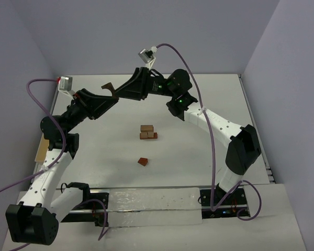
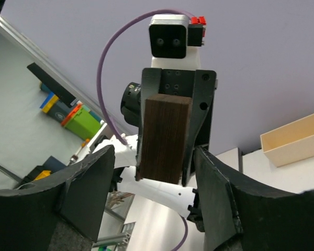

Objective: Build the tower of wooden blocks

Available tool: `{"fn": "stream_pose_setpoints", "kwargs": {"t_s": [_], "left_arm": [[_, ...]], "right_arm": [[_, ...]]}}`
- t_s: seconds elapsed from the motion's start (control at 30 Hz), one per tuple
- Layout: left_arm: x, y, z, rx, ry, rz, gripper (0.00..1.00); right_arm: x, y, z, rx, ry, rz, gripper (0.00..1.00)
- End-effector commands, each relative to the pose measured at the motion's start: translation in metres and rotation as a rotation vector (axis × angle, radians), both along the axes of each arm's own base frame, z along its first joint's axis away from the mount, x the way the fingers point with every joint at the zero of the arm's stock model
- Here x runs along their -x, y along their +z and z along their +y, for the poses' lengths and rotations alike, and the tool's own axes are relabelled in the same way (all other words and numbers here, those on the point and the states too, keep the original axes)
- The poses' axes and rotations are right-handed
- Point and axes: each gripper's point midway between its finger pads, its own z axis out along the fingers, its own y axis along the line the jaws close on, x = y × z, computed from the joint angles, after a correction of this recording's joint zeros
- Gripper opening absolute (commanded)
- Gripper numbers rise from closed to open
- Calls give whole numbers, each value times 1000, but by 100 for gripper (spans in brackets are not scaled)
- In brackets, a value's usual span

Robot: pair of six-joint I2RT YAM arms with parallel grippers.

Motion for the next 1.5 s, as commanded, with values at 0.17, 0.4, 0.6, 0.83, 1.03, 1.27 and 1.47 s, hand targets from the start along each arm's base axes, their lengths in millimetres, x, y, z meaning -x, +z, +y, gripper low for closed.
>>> {"fn": "stream_pose_setpoints", "kwargs": {"t_s": [0.17,0.4,0.6,0.83,1.03,1.27,1.47], "left_arm": [[3,5,1,2,17,-38,0],[0,3,1,-5,24,-25,0],[-3,-1,1,-8,32,-3,0],[-4,-8,1,-19,35,23,28],[2,-17,-2,-82,16,10,99],[20,-40,-9,-190,-70,8,99],[45,-61,-1,-304,-150,-14,99]], "right_arm": [[14,27,0,-62,15,-90,43],[18,23,5,-44,19,-102,42],[18,18,10,-10,12,-121,38],[17,13,11,21,-5,-149,6],[8,8,2,52,-41,-181,0],[-18,-3,-31,97,-129,-207,0],[-66,-35,-88,220,-287,-279,0]]}}
